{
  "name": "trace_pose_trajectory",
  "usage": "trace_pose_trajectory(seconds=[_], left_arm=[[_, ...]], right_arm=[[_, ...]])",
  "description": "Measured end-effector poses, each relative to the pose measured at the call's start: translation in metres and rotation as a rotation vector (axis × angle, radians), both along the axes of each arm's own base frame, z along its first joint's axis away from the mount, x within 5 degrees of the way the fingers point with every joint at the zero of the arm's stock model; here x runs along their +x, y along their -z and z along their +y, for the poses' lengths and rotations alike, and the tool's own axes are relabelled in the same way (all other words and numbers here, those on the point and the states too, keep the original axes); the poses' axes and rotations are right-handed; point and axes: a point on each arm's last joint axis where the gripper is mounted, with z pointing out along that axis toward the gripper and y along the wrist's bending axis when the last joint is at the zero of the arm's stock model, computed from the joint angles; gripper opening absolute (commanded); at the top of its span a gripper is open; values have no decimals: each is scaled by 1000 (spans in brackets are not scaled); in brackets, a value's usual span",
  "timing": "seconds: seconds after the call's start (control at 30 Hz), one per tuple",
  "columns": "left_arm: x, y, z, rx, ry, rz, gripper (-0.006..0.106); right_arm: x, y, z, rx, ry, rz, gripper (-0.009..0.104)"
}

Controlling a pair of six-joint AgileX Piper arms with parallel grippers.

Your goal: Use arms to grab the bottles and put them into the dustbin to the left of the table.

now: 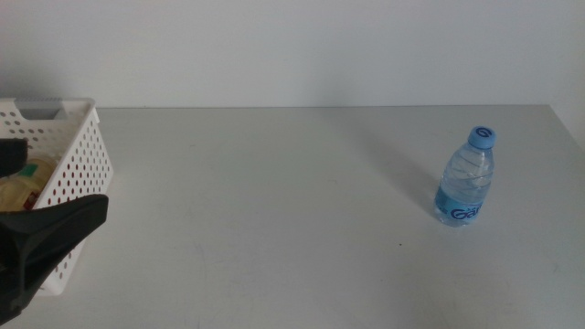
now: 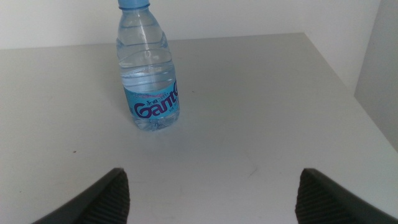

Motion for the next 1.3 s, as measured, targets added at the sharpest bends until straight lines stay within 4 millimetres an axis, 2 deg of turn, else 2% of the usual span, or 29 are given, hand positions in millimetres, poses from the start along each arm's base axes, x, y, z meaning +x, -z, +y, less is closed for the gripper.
trace_pose_trajectory(seconds=[0.13,0.33,0.5,0.8,1.07,1.3], left_arm=[[0,0,0,0,0,0,94],[0,0,0,0,0,0,94],[0,0,0,0,0,0,94],[0,0,0,0,0,0,94],[0,0,0,0,0,0,94],[0,0,0,0,0,0,94]], right_arm=[[1,-4,0,0,-1,-48,94],[2,-25,1,5,-6,-276,94],[1,-33,1,3,-9,-362,94],[14,-30,1,7,-12,-287,94],[33,-35,2,2,-25,-305,94],[54,-26,4,-6,-41,-222,94]])
